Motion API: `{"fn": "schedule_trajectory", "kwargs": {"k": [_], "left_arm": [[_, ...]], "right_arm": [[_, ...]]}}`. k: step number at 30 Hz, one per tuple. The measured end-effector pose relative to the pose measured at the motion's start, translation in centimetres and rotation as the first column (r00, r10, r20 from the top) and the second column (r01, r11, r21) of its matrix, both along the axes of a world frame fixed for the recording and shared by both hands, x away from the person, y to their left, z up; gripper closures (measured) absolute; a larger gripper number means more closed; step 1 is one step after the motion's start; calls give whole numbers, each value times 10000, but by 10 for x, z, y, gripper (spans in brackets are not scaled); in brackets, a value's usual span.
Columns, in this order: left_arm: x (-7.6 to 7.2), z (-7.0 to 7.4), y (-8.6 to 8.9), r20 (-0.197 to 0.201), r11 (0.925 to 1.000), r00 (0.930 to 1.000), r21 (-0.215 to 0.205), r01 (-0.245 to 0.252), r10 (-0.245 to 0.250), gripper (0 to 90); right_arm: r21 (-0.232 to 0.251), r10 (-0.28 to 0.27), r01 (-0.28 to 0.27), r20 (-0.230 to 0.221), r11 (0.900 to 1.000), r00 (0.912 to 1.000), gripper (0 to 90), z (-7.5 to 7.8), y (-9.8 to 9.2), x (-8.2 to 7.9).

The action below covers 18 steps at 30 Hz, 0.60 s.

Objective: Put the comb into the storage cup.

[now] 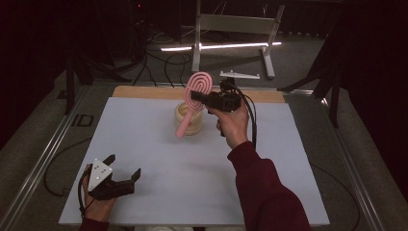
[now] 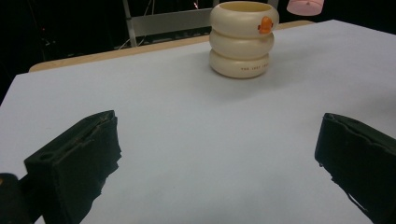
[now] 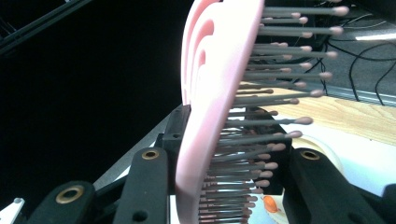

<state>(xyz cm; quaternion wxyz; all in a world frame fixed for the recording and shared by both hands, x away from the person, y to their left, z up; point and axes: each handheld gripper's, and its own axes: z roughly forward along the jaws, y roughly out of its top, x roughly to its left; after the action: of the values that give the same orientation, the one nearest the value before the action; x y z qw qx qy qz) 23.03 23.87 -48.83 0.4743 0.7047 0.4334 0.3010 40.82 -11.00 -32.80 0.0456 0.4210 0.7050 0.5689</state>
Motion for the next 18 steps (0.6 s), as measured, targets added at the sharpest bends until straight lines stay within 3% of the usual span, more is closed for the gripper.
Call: {"fn": "schedule_trajectory", "kwargs": {"k": [18], "left_arm": [[0,0,-1,-10,10000,10000,61,11,-11,9]], "right_arm": [[190,-395,390,238,9991,9989,631,8,-9,12]]}}
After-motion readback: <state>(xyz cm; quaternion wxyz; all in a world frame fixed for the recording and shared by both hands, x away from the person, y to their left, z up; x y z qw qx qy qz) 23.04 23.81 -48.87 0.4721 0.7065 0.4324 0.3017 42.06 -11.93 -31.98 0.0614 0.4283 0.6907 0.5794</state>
